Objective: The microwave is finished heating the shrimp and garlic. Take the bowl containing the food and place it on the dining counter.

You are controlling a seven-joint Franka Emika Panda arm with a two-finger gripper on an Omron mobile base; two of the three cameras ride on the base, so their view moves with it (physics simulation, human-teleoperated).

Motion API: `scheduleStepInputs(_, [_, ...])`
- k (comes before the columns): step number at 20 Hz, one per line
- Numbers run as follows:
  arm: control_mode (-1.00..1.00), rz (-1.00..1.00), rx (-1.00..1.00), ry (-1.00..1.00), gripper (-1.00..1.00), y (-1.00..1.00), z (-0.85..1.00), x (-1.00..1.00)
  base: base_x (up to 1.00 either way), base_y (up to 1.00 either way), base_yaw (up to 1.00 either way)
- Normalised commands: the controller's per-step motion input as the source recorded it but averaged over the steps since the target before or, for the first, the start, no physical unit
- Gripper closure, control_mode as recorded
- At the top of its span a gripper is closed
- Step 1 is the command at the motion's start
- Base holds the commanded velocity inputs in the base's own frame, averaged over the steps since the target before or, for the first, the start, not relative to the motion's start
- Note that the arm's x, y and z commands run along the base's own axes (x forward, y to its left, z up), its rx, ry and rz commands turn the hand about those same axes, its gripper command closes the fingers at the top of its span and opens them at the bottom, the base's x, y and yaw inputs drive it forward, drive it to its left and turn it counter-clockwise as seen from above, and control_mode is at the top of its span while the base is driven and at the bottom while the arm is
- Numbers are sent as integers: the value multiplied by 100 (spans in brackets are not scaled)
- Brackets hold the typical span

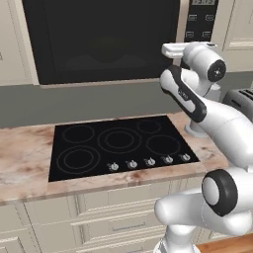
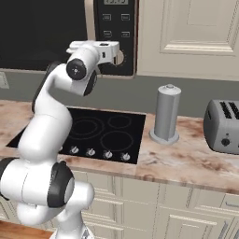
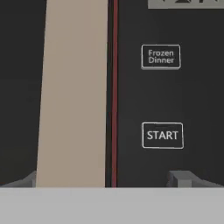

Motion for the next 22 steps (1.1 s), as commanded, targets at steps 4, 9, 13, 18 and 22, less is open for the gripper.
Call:
scheduleStepInputs(4, [-100, 0, 0, 8, -100, 0, 0, 54, 0, 0, 0])
scheduleStepInputs(9, [-100, 0, 0, 8, -100, 0, 0, 56, 0, 0, 0])
scheduleStepInputs(13, [-100, 0, 0, 7, 100, 0, 0, 49, 0, 0, 0])
scheduleStepInputs(18, [-100, 0, 0, 0, 100, 0, 0, 10, 0, 0, 0])
scheduleStepInputs(22, [-100, 0, 0, 0, 100, 0, 0, 0, 0, 0, 0])
